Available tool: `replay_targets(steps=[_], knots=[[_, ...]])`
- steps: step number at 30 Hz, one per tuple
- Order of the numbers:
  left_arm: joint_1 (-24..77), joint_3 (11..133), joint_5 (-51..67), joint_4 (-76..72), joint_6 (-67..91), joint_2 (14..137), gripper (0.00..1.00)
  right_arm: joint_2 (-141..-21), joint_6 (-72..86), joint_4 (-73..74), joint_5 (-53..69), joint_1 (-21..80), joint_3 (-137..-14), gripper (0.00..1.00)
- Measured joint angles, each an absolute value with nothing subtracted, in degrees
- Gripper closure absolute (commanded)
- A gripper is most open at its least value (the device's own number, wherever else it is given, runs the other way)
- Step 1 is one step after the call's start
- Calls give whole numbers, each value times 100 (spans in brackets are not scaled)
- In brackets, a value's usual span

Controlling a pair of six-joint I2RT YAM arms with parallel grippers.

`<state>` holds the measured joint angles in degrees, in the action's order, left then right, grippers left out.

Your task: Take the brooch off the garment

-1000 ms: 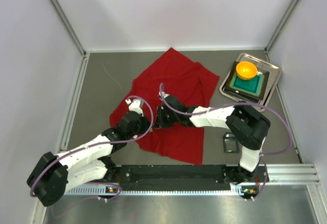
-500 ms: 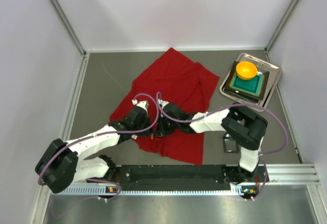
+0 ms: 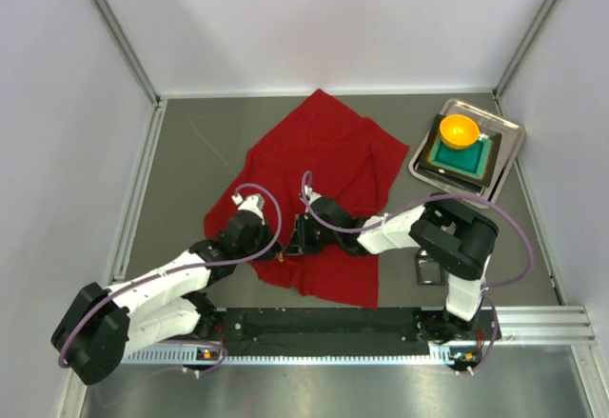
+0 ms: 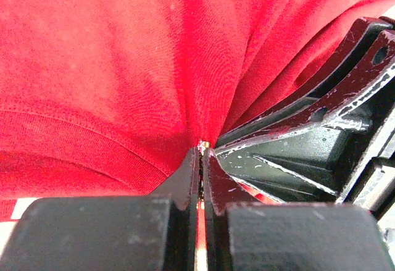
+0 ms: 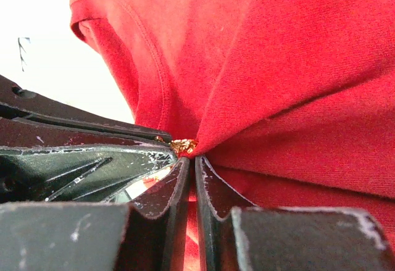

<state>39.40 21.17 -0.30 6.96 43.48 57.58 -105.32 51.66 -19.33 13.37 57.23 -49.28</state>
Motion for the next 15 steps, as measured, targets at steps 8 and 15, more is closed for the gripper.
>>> replay_targets(steps=[8,15], knots=[[3935,2388,21,843,4484,6226,100,-10567,5207,-2051,1225,5730,-4836,90],[3933,3074,174,1671,4178,6744,100,-10385,4932,-1750,755,5892,-4838,86]])
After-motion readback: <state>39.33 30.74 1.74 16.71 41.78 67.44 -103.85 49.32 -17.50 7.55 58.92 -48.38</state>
